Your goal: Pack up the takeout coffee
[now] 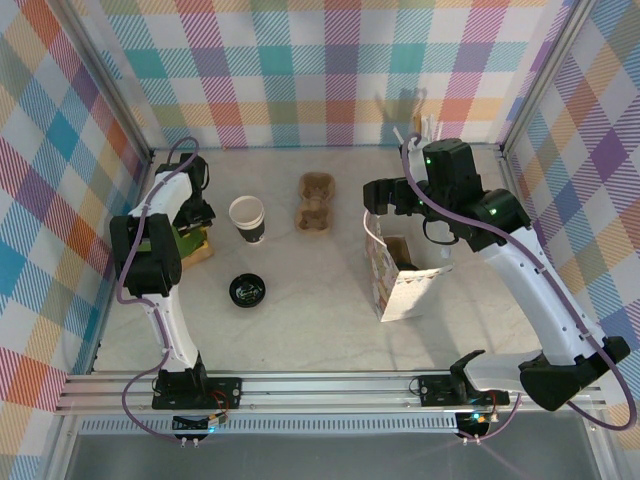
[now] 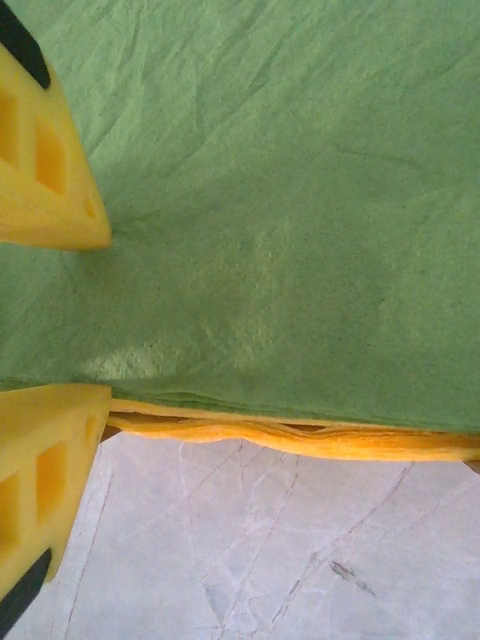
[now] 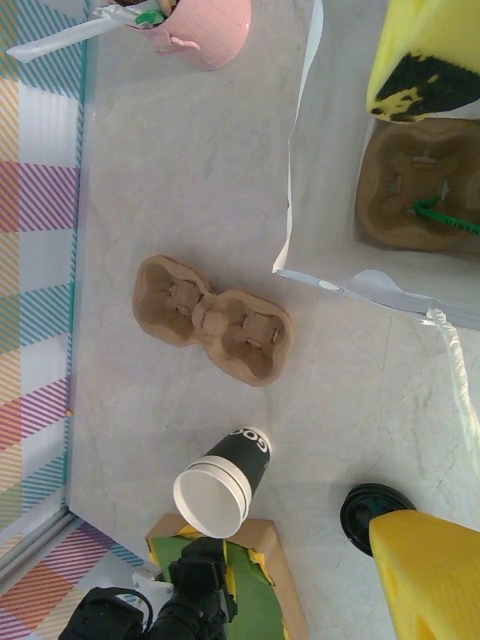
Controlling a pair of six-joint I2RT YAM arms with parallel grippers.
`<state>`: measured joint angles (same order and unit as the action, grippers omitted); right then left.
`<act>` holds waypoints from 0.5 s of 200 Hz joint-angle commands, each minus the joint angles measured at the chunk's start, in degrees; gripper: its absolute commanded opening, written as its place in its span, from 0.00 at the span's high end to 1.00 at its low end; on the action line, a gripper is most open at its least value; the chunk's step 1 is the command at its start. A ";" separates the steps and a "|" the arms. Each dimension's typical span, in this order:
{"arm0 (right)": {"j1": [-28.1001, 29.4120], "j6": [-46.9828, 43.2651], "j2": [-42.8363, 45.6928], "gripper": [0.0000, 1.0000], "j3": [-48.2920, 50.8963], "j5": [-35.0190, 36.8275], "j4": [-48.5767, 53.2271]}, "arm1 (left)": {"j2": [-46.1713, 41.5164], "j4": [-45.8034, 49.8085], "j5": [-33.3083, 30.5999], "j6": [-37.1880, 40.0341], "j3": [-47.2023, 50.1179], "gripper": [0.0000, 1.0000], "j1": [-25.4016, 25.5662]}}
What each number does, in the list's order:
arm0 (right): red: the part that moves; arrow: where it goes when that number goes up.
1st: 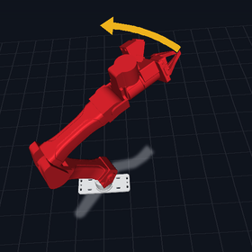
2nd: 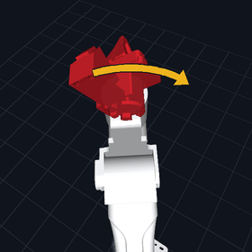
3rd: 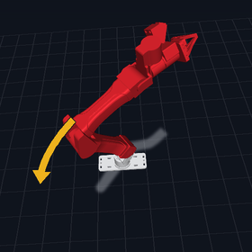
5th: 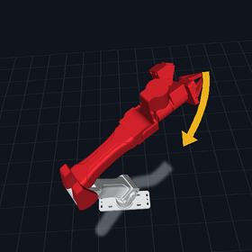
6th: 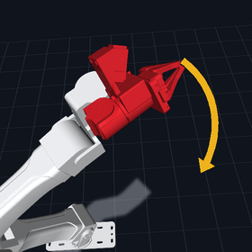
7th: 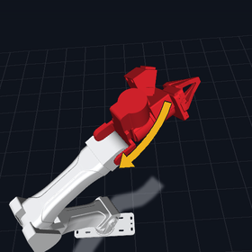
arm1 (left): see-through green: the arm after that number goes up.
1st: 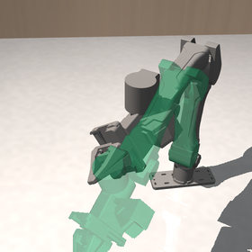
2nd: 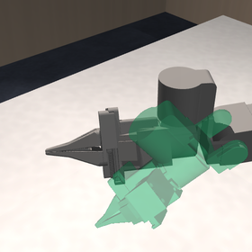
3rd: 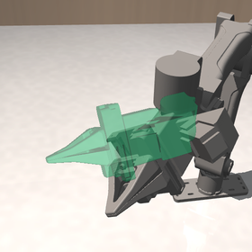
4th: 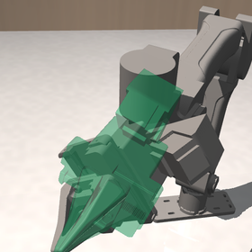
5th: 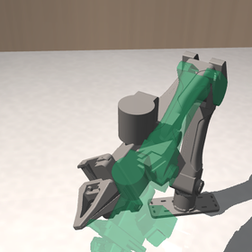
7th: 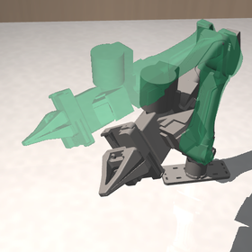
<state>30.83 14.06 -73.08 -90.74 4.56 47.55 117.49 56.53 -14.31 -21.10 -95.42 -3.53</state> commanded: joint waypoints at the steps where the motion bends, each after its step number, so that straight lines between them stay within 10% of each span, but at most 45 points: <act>1: 0.37 -1.06 -0.47 0.01 -0.02 0.37 -1.23 | 0.60 -0.19 1.67 0.82 -1.60 0.62 -0.85; 100: 0.45 -1.24 -0.66 0.01 0.06 0.28 -1.32 | 0.76 -0.58 3.51 0.69 -3.20 0.53 -0.86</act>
<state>30.83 14.04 -73.45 -90.74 4.56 47.55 117.64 56.21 -12.40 -20.73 -96.75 -3.57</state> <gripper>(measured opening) 0.992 0.484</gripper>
